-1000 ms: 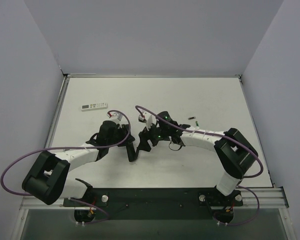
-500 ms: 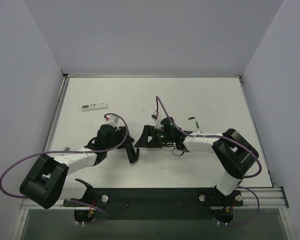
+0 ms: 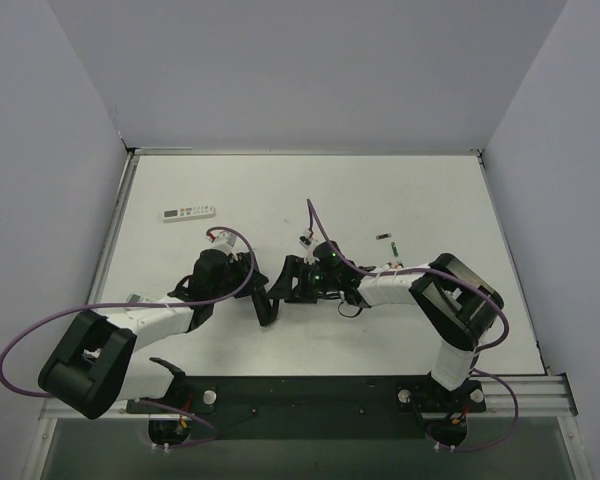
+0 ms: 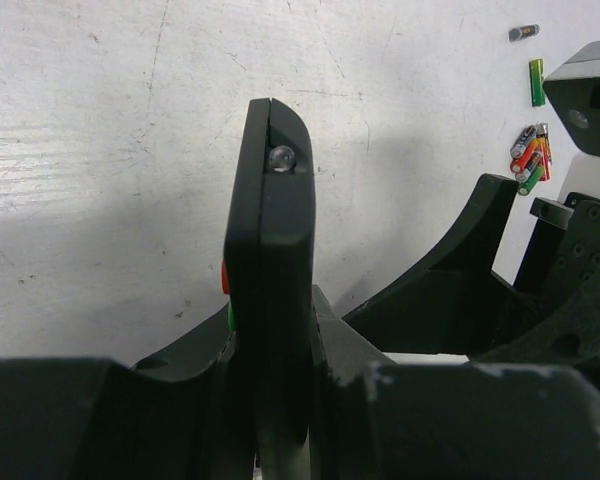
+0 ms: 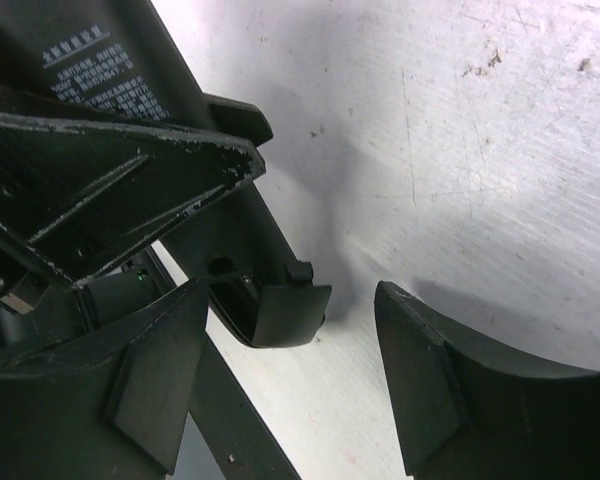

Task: Load the batteries into the remote control
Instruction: Remove the battery cover from the remote control.

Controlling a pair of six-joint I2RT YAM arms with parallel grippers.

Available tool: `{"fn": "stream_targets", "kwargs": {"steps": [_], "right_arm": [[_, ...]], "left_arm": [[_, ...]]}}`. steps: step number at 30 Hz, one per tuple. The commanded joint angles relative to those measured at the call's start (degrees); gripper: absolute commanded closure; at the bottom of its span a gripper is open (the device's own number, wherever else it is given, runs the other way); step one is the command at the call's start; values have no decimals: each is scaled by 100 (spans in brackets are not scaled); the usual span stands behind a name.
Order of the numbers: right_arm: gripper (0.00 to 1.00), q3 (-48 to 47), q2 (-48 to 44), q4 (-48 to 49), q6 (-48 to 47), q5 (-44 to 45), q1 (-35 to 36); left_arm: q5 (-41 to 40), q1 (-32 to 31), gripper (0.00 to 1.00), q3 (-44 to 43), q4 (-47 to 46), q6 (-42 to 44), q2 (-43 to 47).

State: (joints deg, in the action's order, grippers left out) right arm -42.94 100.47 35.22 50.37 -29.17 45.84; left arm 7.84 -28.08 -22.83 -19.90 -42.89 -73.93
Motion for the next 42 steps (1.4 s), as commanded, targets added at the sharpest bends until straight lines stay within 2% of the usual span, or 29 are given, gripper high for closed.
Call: {"fn": "stream_targets", "kwargs": {"steps": [1, 9, 19, 25, 29, 34, 37, 42], "right_arm": [[39, 22, 157, 555, 297, -10, 38], [50, 40, 324, 819, 474, -19, 56], [86, -48, 132, 609, 27, 227, 56], [95, -249, -9, 556, -176, 262, -49], [98, -478, -255, 118, -536, 333, -76], [100, -514, -484, 125, -651, 534, -172], [100, -347, -598, 440, -625, 754, -207], [100, -242, -704, 1082, -756, 597, -59]], "left_arm": [[-28, -5, 100, 33, -365, -114, 151], [-1, -14, 100, 24, -427, -167, 107], [130, -49, 100, 24, -436, -140, -16], [139, -128, 100, 59, -331, -44, 1], [26, -198, 100, 24, -59, 97, -7], [-37, -286, 100, 7, 92, 194, 28], [-45, -295, 100, 138, -31, 36, 168], [-449, -304, 100, 95, 355, -289, 344]]}}
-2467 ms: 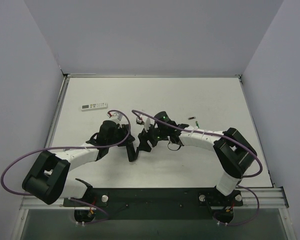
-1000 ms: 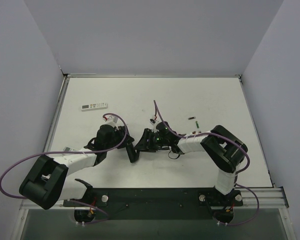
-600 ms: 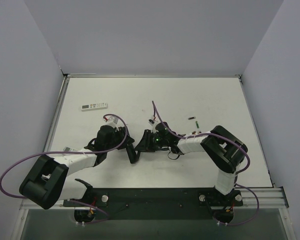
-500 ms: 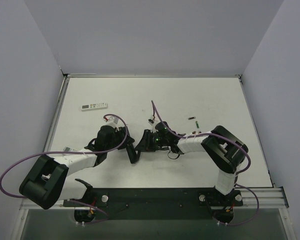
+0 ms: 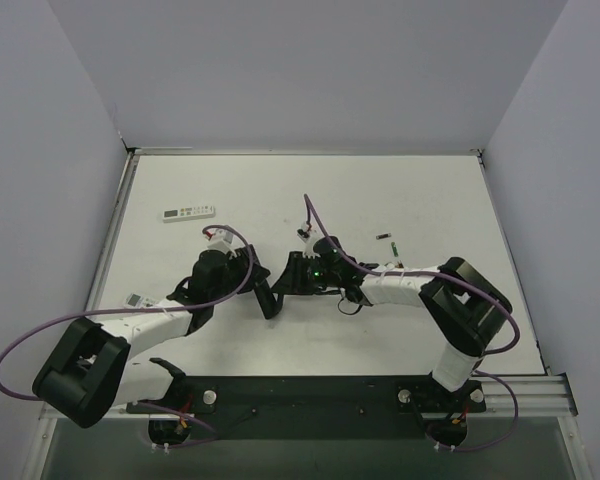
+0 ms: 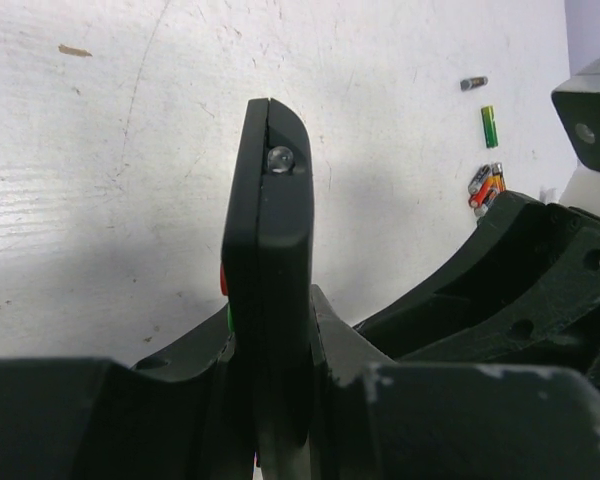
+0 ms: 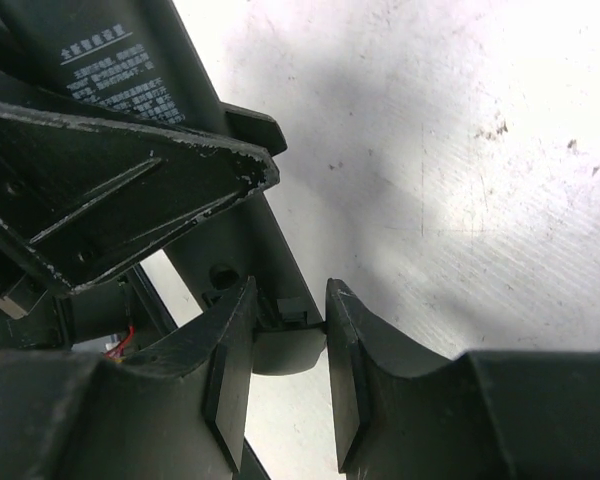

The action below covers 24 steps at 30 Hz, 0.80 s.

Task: Load the batteries into the remote control
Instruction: Remove the battery cover from the remote control.

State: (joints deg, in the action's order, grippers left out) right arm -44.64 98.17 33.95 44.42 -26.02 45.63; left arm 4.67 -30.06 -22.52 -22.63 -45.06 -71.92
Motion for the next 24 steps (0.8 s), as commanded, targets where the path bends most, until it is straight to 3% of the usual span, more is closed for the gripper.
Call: {"fn": "stream_targets", "kwargs": {"steps": [1, 12, 17, 22, 24], "right_arm": [[100, -45, -509, 1245, -240, 299, 7], [100, -44, -975, 675, -1690, 650, 597], [100, -325, -1440, -1292, -2288, 1177, 351], [100, -940, -1520, -3793, -3034, 1643, 166], [100, -1107, -1363, -4333, -3194, 1775, 105]], "left_arm": [[-220, -105, 100, 55, 655, -117, 161], [-853, -96, 100, -165, 1182, -329, 749], [-959, -61, 100, 239, 973, -153, 1302], [-880, -35, 100, 880, 445, 190, 2435], [-836, -26, 100, 1021, 269, 260, 2917]]}}
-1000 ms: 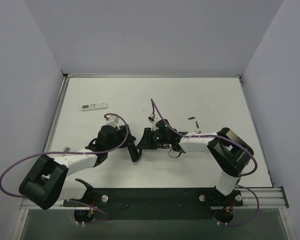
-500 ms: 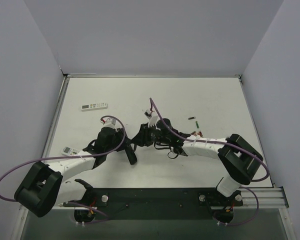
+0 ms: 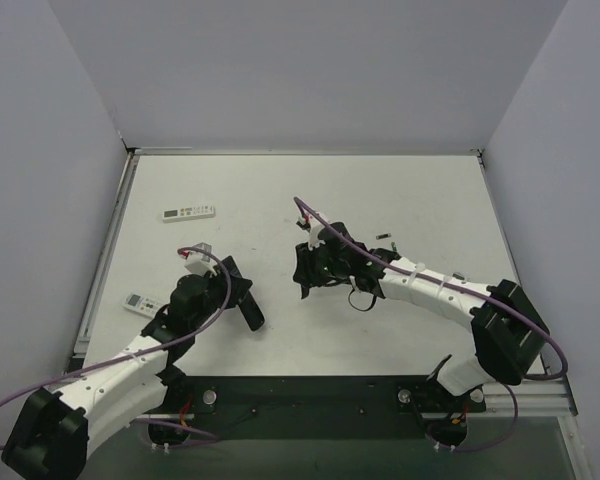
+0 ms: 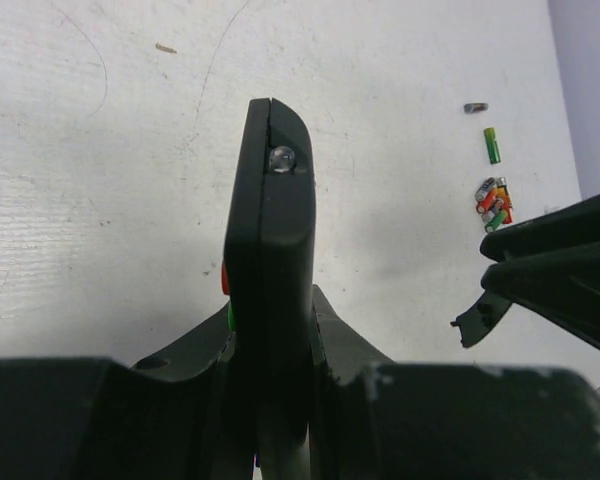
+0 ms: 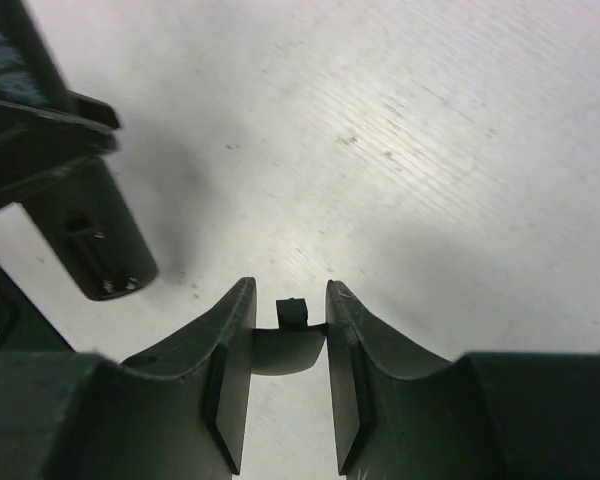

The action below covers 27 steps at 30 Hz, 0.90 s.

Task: Load the batteries into the remote control
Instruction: Remove the battery cover from the remote control, then place the battery cover at the center of the board.

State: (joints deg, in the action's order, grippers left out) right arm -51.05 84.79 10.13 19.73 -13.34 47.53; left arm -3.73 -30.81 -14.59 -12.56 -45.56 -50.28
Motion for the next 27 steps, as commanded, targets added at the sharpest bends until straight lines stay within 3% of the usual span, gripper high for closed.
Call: {"fn": "stream_targets", "kwargs": {"steps": [1, 7, 14, 20, 26, 27], "right_arm": [[100, -598, 54, -2354, -777, 604, -103], [99, -898, 818, -2875, -926, 701, -270], [97, -1302, 1715, -2885, -1015, 991, -235], [76, -1364, 1830, -2894, -1103, 1317, -156], [33, -1285, 1471, -2903, -1129, 1501, -156], [21, -1285, 1374, -2903, -1129, 1501, -147]], "left_arm": [[108, 57, 100, 272, -800, 337, 905], [670, 75, 100, 360, -872, 399, 1802], [804, 75, 100, 44, -65, 373, 2391], [505, 75, 100, -351, 734, 329, 2611], [417, 75, 100, -817, 1607, 679, 2646], [417, 75, 100, -870, 1651, 750, 2690]]}}
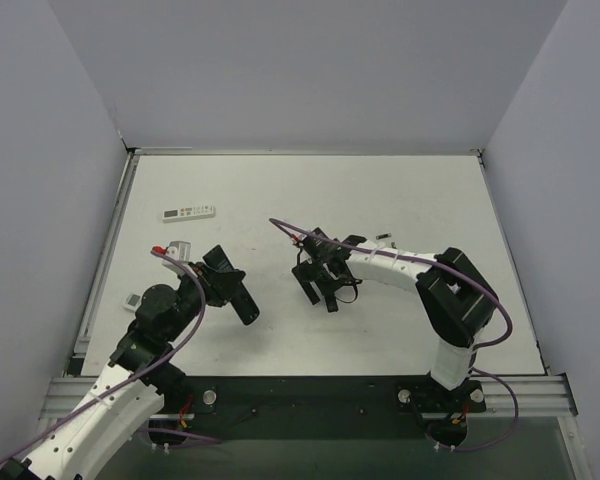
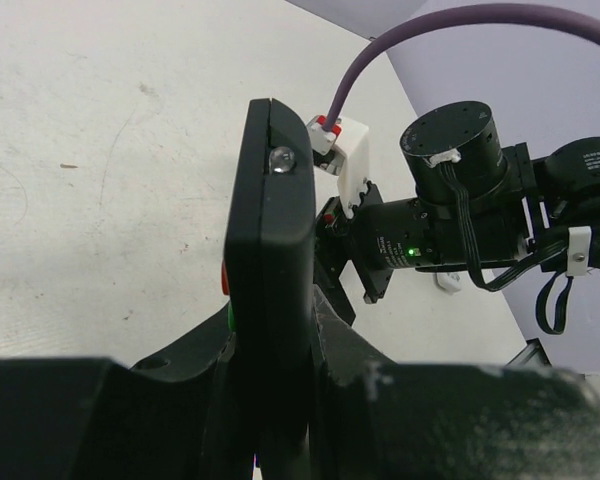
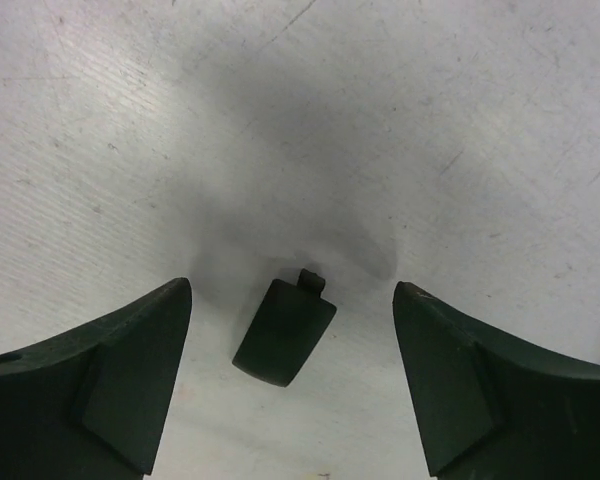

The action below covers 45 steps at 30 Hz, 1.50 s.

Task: Load the batteries into the remote control
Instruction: Place the battery cover at the center of the board, then pick up the battery from the center of the board.

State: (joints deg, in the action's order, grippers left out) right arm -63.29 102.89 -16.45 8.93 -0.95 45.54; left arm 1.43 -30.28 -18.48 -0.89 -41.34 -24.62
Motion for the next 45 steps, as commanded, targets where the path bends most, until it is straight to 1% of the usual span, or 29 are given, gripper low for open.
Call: {"fn": "stream_targets", "kwargs": {"steps": [1, 2, 3, 5, 6, 8, 9, 12, 15, 16, 17, 18, 20, 21, 23, 24, 25, 26, 27, 28, 31, 32, 33, 37, 40, 41, 43, 45], "right_arm": [[15, -52, -628, -245, -32, 245, 34], [9, -35, -734, -245, 12, 210, 25], [0, -26, -857, -245, 65, 183, -10], [0, 44, -1261, -131, 205, 157, -150], [0, 36, -1376, -139, 493, 139, -246], [0, 105, -1736, -96, 618, -325, -596], [0, 132, -1859, -43, 923, -327, -703], [0, 115, -2194, -235, 944, -301, -1090], [0, 412, -2580, -219, 1066, 76, -1441], [0, 475, -2720, -227, 1206, 60, -1573], [0, 519, -2783, -227, 1303, -27, -1766], [0, 597, -2827, -227, 1400, -176, -2177], [0, 633, -2880, -219, 1611, -589, -2610], [2, 633, -2863, -227, 1621, -643, -2933], [6, 546, -2766, -280, 1594, -617, -3120], [11, 528, -2722, -306, 1603, -617, -3226], [14, 493, -2626, -306, 1621, -669, -3401], [16, 467, -2564, -289, 1612, -713, -3481], [18, 440, -2485, -289, 1603, -679, -3543], [18, 397, -2337, -306, 1621, -644, -3630], [19, 265, -2020, -280, 1524, -538, -3754], [21, 186, -1923, -289, 1481, -546, -3850], [25, 150, -1835, -289, 1437, -634, -3894], [32, -78, -1335, -333, 946, -590, -3991], [38, -228, -1106, -421, 786, -599, -4035], [40, -237, -1070, -421, 708, -591, -4035], [48, -324, -912, -429, 593, -678, -4035], [52, -438, -780, -499, 470, -679, -4035]], "left_arm": [[-82, 22, 100, -507, 571, 372, 168], [-56, 22, 100, -603, 607, 494, 194], [14, 22, 100, -630, 616, 565, 316], [24, 22, 100, -692, 660, 732, 414], [33, 22, 100, -744, 669, 785, 519], [85, 31, 100, -771, 634, 969, 590], [172, 31, 100, -806, 607, 1005, 616], [488, 31, 100, -859, 511, 1137, 520], [805, 40, 100, -850, 248, 1181, 328], [893, 49, 100, -833, -6, 1190, 248], [990, 57, 100, -833, -95, 1199, 169], [1191, 75, 100, -841, -192, 1216, -23], [1411, 128, 100, -885, -429, 1243, -244], [1621, 224, 100, -911, -491, 1234, -471], [1912, 373, 100, -947, -789, 1120, -701], [2288, 644, 100, -956, -912, 1050, -919], [2535, 794, 100, -956, -1209, 962, -1035], [2790, 1022, 100, -991, -1360, 735, -1149], [3332, 1233, 100, -1017, -1510, 611, -1411], [3520, 1479, 100, -1052, -1720, 505, -1536], [3776, 1464, 100, -1359, -1537, 873, -1870], [3881, 1481, 100, -1395, -1546, 961, -1940], [4074, 1490, 100, -1447, -1546, 1005, -2063], [4488, 1569, 100, -1396, -1677, 1085, -2345], [4734, 1613, 100, -1334, -1793, 1049, -2521], [4761, 1613, 100, -1351, -1714, 1188, -2547], [4761, 1604, 100, -1377, -1451, 1347, -2583], [4718, 1613, 100, -1439, -1231, 1559, -2635]]}}
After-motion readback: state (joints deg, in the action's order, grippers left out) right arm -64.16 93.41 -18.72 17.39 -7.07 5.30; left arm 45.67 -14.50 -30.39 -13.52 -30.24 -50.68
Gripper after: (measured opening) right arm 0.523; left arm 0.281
